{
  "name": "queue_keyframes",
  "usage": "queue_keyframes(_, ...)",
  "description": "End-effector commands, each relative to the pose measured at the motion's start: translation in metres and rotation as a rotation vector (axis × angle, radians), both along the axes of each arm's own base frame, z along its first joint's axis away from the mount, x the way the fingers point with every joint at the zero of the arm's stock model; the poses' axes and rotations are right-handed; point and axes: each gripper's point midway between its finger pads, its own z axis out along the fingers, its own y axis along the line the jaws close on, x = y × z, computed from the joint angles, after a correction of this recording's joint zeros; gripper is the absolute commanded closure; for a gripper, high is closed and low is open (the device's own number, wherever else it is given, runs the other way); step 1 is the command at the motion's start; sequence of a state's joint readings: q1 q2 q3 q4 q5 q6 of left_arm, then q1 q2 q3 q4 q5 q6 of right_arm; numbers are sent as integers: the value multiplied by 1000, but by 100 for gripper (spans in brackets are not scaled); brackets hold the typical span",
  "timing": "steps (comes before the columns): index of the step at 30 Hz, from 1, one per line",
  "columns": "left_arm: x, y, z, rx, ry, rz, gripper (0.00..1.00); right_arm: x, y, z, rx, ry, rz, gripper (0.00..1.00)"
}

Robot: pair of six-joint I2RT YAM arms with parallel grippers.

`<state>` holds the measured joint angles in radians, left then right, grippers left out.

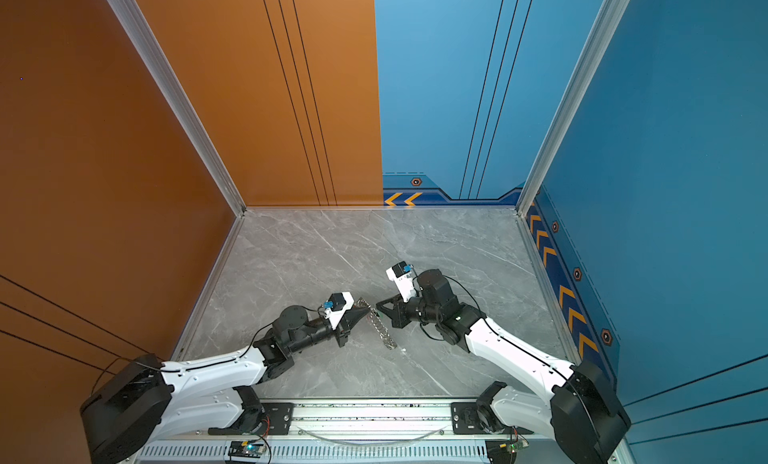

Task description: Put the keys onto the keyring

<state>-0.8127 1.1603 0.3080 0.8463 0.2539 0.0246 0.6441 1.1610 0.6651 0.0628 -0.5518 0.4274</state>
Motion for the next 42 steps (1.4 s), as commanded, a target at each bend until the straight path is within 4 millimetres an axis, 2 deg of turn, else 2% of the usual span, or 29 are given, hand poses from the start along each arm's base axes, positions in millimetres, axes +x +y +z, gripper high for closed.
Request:
queue_keyframes(1,-7,-3,44,-137,-107,-40,100,20,-16,-13,-26,90,-127,100)
queue_keyframes(14,4,-1,51,-196,-107,16,100,20,-15,-22,-66,149,-157,100)
queue_keyframes(22,13,-1,57,-217,-115,59,100,29,-20,-29,-75,198,-217,100)
queue_keyframes(31,16,-9,55,-220,-115,38,100,35,-18,-28,-31,246,-218,87)
queue_keyframes(37,17,-11,49,-210,-104,32,100,35,-26,-26,-58,215,-232,82)
queue_keyframes(42,15,-12,47,-205,-104,21,100,37,-39,-15,-91,141,-254,74)
